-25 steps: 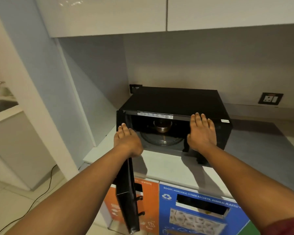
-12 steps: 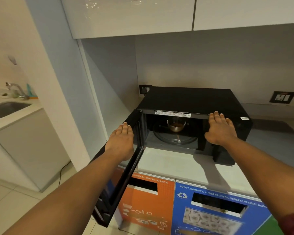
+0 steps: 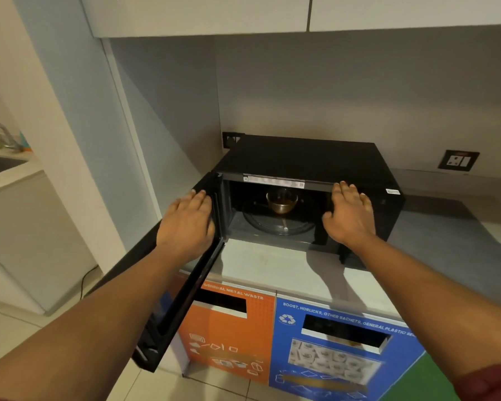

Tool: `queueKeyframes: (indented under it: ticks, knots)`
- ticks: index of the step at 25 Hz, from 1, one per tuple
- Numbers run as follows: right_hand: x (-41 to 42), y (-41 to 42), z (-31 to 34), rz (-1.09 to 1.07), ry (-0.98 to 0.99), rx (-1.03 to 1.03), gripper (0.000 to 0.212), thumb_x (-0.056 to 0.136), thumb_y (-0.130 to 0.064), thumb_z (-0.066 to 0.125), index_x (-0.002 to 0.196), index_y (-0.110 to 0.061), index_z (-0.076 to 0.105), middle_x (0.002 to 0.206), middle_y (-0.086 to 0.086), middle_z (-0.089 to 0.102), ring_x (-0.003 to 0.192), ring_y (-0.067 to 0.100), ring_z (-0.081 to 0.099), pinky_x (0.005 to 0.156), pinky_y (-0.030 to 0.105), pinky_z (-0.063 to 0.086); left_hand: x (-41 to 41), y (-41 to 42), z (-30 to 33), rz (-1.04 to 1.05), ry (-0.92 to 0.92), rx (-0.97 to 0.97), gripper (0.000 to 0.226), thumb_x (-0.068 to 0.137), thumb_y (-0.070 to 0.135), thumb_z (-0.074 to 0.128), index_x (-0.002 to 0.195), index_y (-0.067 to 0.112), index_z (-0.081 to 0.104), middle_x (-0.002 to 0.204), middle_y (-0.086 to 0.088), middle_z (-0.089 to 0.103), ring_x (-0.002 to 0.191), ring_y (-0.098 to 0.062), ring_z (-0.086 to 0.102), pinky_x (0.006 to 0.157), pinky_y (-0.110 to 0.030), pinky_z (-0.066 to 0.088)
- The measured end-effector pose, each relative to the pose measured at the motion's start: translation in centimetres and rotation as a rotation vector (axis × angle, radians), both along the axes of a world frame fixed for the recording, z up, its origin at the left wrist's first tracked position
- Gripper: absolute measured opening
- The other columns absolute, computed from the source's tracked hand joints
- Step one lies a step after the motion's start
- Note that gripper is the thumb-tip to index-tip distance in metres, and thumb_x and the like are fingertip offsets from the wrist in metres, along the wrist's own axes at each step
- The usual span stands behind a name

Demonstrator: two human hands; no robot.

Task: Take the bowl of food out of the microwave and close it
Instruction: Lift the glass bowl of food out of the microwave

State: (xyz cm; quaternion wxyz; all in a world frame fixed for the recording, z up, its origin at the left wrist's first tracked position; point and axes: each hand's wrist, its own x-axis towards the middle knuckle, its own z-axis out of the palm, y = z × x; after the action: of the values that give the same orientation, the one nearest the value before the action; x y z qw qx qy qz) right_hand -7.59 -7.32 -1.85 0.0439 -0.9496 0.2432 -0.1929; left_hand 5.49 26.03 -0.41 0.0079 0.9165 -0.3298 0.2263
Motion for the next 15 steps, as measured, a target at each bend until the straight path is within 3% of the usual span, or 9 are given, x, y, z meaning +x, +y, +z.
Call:
queueKeyframes:
  ticks: [2, 4, 7, 9, 12, 15]
  knots:
    - [-0.6, 1.1, -1.1, 0.096, -0.144, 0.065, 0.068, 0.099, -0.030, 0.051, 0.160, -0.012, 0.027, 0.169, 0.011, 0.027, 0.158, 0.028, 0.020, 0.127, 0.047, 0.016, -0.8, -1.9, -0.5, -0.064, -0.025, -0.252, 0.051, 0.099, 0.032, 0.045, 0.143, 0.009, 0.055, 0.149, -0.012, 0.057, 0.142, -0.031, 0.049, 0.116, -0.048, 0.039]
    - [-0.7, 2.0, -2.0, 0.148, -0.249, 0.320, 0.062, 0.103, -0.028, 0.049, 0.160, -0.013, 0.030, 0.169, 0.009, 0.030, 0.157, 0.025, 0.024, 0.127, 0.043, 0.021, -1.3, -4.4, -1.5, -0.113, 0.091, -0.540, 0.045, 0.100, 0.028, 0.046, 0.138, 0.007, 0.060, 0.143, -0.014, 0.061, 0.136, -0.030, 0.053, 0.112, -0.042, 0.041]
    - [-0.2, 3.3, -3.8, 0.123, -0.464, 0.870, 0.055, 0.106, -0.028, 0.047, 0.158, -0.018, 0.035, 0.167, 0.004, 0.034, 0.153, 0.020, 0.031, 0.122, 0.033, 0.027, -1.3, -8.6, -3.5, -0.109, 0.573, -1.023, 0.044, 0.104, 0.032, 0.048, 0.141, 0.010, 0.059, 0.143, -0.010, 0.061, 0.134, -0.023, 0.054, 0.107, -0.026, 0.038]
    - [0.7, 3.7, -5.7, 0.081, -0.595, 1.094, 0.051, 0.107, -0.027, 0.044, 0.157, -0.020, 0.037, 0.165, 0.001, 0.037, 0.152, 0.018, 0.033, 0.122, 0.033, 0.027, -0.7, -10.9, -5.4, -0.093, 0.908, -1.327, 0.045, 0.105, 0.032, 0.048, 0.144, 0.012, 0.057, 0.145, -0.005, 0.059, 0.137, -0.019, 0.052, 0.109, -0.024, 0.037]
    - [3.4, 3.0, -8.8, 0.043, -0.706, 1.315, 0.050, 0.108, -0.025, 0.040, 0.157, -0.018, 0.037, 0.165, 0.001, 0.037, 0.151, 0.016, 0.035, 0.117, 0.027, 0.027, 1.5, -14.5, -8.9, -0.083, 1.156, -1.556, 0.048, 0.106, 0.032, 0.046, 0.151, 0.014, 0.049, 0.153, -0.001, 0.053, 0.144, -0.015, 0.045, 0.121, -0.031, 0.031]
    - [7.7, 1.2, -11.4, 0.042, -0.814, 1.508, 0.052, 0.108, -0.026, 0.039, 0.158, -0.016, 0.035, 0.166, 0.002, 0.036, 0.153, 0.016, 0.033, 0.120, 0.027, 0.024, 5.0, -18.4, -12.1, -0.107, 1.249, -1.722, 0.051, 0.108, 0.030, 0.043, 0.156, 0.013, 0.041, 0.161, -0.003, 0.044, 0.150, -0.015, 0.038, 0.125, -0.031, 0.024]
